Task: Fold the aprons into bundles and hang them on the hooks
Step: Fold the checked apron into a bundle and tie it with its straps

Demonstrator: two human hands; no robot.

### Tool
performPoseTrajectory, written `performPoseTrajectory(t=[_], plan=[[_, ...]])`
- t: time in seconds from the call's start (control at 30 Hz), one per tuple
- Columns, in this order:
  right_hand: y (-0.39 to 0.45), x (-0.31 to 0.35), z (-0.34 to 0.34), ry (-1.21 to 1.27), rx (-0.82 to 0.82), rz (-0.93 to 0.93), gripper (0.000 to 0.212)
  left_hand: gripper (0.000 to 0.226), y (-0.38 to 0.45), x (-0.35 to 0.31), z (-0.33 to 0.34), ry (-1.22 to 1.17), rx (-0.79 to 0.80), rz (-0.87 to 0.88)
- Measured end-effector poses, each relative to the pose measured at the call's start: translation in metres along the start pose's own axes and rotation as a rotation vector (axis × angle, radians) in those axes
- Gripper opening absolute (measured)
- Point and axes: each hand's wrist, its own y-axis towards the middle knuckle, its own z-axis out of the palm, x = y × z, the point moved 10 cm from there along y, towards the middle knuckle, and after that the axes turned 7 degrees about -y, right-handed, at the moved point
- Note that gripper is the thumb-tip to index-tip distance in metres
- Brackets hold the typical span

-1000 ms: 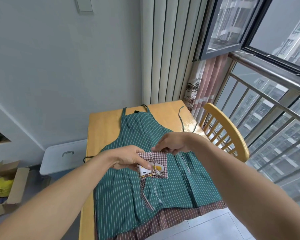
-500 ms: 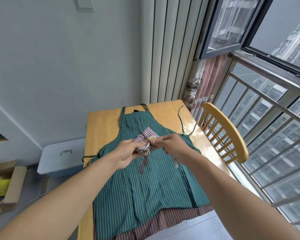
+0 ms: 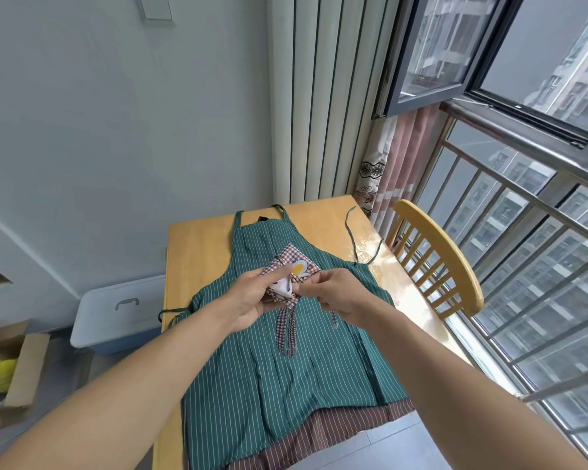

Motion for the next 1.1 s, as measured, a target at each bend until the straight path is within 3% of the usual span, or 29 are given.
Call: performPoseTrajectory(t=[0.07, 0.17, 0.23, 0.27, 0.37, 0.47, 0.57, 0.7, 0.83, 1.1], plan=[[-0.004, 0.004, 0.006, -0.083, 0.045, -0.031, 0.023, 0.038, 0.001, -0.001, -0.005, 0.07, -0.077, 0.017], [-0.009, -0.008, 0.006, 0.031, 0.162, 0.04, 0.024, 0.027, 0.0, -0.007, -0.005, 0.051, -0.079, 0.024], [-0.007, -0.021, -0.006, 0.029, 0.115, 0.079, 0.023, 0.034, -0.003, -0.009, -0.001, 0.03, -0.019, 0.002], [-0.004, -0.022, -0.013, -0.075, 0.053, 0.041, 0.021, 0.035, -0.005, -0.01, 0.001, 0.03, 0.016, -0.017], [-0.002, 0.0, -0.006, -0.35, -0.04, -0.187, 0.045, 0.034, -0.011, -0.011, 0.01, 0.045, 0.13, -0.074], [-0.005, 0.013, 0.021, -0.3, 0.059, -0.265, 0.032, 0.028, -0.015, -0.013, 0.021, 0.019, 0.19, -0.091], [-0.004, 0.008, 0.018, -0.178, -0.009, -0.265, 0.023, 0.028, -0.013, -0.017, 0.02, -0.013, 0.195, -0.086], [-0.008, -0.005, 0.019, -0.015, 0.02, -0.191, 0.021, 0.03, -0.009, -0.023, 0.007, -0.033, 0.104, -0.028], [-0.017, -0.001, 0.01, -0.42, -0.123, -0.198, 0.028, 0.044, -0.004, -0.029, -0.015, -0.061, -0.107, 0.074], [-0.048, 0.068, -0.002, -1.151, -0.237, -0.388, 0.022, 0.045, -0.004, -0.031, -0.017, 0.402, -0.134, 0.196]])
